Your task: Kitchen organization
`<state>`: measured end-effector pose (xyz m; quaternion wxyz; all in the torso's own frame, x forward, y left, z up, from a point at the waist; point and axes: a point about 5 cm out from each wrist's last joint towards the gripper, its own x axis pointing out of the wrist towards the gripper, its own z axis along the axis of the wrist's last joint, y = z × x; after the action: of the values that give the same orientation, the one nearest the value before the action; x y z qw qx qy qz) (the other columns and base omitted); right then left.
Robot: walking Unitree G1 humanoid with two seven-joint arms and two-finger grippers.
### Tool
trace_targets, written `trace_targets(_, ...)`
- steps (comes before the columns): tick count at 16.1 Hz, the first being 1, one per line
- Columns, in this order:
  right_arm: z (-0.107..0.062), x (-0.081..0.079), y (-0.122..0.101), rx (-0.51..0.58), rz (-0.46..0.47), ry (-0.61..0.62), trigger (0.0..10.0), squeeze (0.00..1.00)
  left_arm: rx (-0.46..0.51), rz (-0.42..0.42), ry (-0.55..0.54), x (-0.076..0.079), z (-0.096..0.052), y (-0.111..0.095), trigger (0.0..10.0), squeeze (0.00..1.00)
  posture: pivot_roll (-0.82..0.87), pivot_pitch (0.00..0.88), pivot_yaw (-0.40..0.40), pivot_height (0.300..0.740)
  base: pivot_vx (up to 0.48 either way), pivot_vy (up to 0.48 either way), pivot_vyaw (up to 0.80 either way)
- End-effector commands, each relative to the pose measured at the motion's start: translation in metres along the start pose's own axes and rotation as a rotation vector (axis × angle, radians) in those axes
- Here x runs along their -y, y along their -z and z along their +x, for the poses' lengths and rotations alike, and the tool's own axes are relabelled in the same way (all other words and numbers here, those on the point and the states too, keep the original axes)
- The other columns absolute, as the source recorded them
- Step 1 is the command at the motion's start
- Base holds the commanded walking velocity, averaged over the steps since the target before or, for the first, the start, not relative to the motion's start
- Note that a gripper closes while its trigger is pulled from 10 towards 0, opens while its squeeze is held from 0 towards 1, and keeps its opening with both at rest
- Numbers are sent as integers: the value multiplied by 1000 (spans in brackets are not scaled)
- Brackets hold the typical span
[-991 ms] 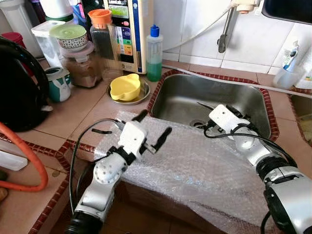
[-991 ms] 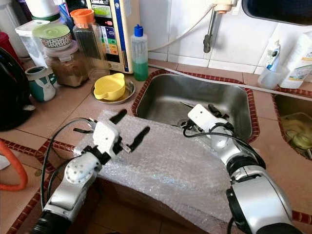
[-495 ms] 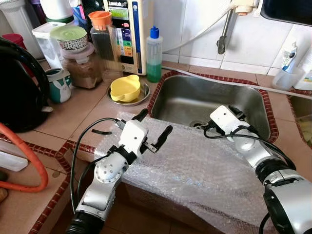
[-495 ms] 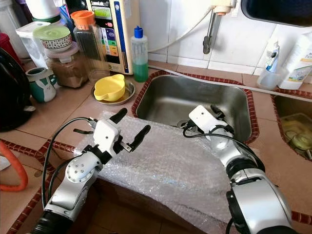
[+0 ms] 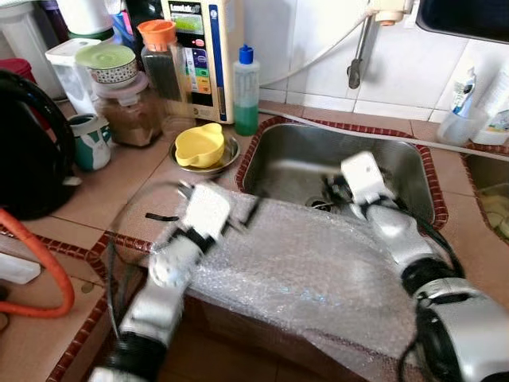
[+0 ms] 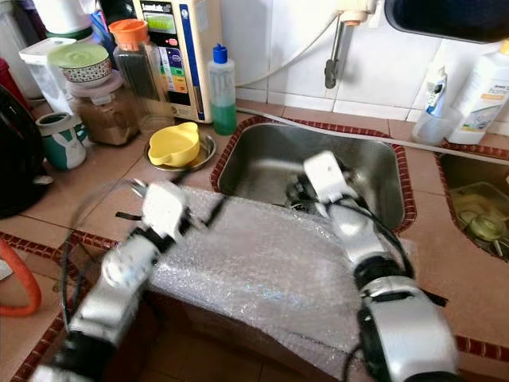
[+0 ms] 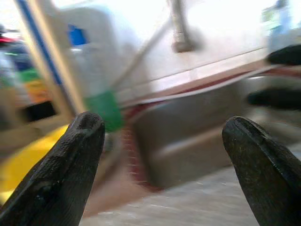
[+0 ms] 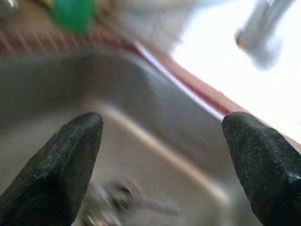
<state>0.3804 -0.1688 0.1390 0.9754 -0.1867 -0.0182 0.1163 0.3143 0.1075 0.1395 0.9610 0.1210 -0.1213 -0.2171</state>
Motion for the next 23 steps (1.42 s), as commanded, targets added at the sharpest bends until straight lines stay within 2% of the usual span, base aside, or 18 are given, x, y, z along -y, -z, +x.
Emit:
trace_targets(1, -2, -5, -3, 48, 66, -29, 10000, 1000, 4, 28, -63, -12, 2, -1, 10000, 0, -1, 0, 46, 740, 0, 0, 0)
trace_targets(2, -4, -16, -8, 93, 128, -74, 10000, 1000, -2, 8, -114, -21, 6, -2, 10000, 0, -12, 0, 50, 740, 0, 0, 0)
trace_targets(4, -10, -29, -12, 142, 156, -137, 10000, 1000, -9, 6, -172, -33, 10, -2, 10000, 0, -20, 0, 55, 740, 0, 0, 0)
trace_targets(6, -24, -47, -19, 201, 215, -221, 10000, 1000, -50, -7, -300, -53, 17, -1, 10000, 0, -41, 0, 67, 740, 0, 0, 0)
trace_targets(9, -40, -58, -25, 231, 254, -279, 10000, 1000, -86, -50, -401, -70, 24, 1, 10000, 0, -56, 0, 69, 740, 0, 0, 0)
trace_targets(10, -47, -62, -29, 240, 276, -289, 10000, 1000, -124, -115, -450, -77, 28, 4, 10000, 0, -61, 0, 67, 740, 0, 0, 0)
trace_targets(11, -50, -64, -32, 252, 289, -296, 10000, 1000, -144, -145, -471, -80, 30, 6, 10000, 0, -62, 0, 66, 740, 0, 0, 0)
trace_targets(12, -57, -66, -40, 278, 309, -311, 10000, 369, -178, -202, -488, -81, 37, 7, 10000, 0, -76, 0, 67, 740, 0, 0, 0)
trace_targets(13, -59, -68, -43, 285, 316, -316, 10000, 365, -196, -231, -489, -81, 41, 8, 10000, 0, -76, 0, 67, 740, 0, 0, 0)
trace_targets(14, -62, -70, -45, 286, 320, -323, 10000, 192, -209, -273, -489, -80, 45, 9, 10000, 0, -90, 0, 72, 740, 0, 0, 0)
trace_targets(16, -68, -72, -51, 290, 345, -330, 10000, 145, -225, -291, -489, -81, 51, 8, 10000, 0, -97, 0, 74, 740, 0, 0, 0)
trace_targets(17, -74, -73, -55, 285, 353, -336, 10000, 0, -235, -337, -484, -82, 54, 8, 10000, 0, -105, 0, 79, 740, 0, 0, 0)
trace_targets(18, -77, -74, -56, 279, 350, -338, 10000, 0, -263, -395, -487, -82, 56, 9, 10000, 0, -113, 0, 84, 740, 0, 0, 0)
trace_targets(23, -87, -73, -57, 230, 350, -328, 10000, 0, -344, -529, -500, -88, 59, 14, 10000, 0, -136, 0, 101, 740, 0, 0, 0)
